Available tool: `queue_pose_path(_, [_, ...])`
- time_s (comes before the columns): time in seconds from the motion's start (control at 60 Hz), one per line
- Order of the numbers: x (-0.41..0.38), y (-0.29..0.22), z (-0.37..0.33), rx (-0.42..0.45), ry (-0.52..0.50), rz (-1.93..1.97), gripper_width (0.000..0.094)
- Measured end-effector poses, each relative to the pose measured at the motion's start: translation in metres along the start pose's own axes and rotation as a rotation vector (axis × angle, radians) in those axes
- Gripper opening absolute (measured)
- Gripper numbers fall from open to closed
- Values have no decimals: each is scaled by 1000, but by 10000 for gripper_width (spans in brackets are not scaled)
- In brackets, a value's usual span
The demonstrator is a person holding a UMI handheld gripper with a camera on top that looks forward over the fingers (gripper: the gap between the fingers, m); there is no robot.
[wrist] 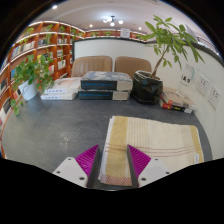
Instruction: Fold towel
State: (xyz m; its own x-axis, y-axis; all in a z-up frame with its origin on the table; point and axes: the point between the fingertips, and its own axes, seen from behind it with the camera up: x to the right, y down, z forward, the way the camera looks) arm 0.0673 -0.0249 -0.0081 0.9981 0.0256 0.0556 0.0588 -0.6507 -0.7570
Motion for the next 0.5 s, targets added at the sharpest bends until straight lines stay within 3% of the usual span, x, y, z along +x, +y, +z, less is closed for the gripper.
queue_pose_path(0.183, [9, -1, 3, -6, 41, -78, 92])
queue_pose_path(0.367, [7, 1, 3, -73, 33, -267, 47])
queue_pose_path(0.5, [15, -51, -36, 53, -25, -160, 48])
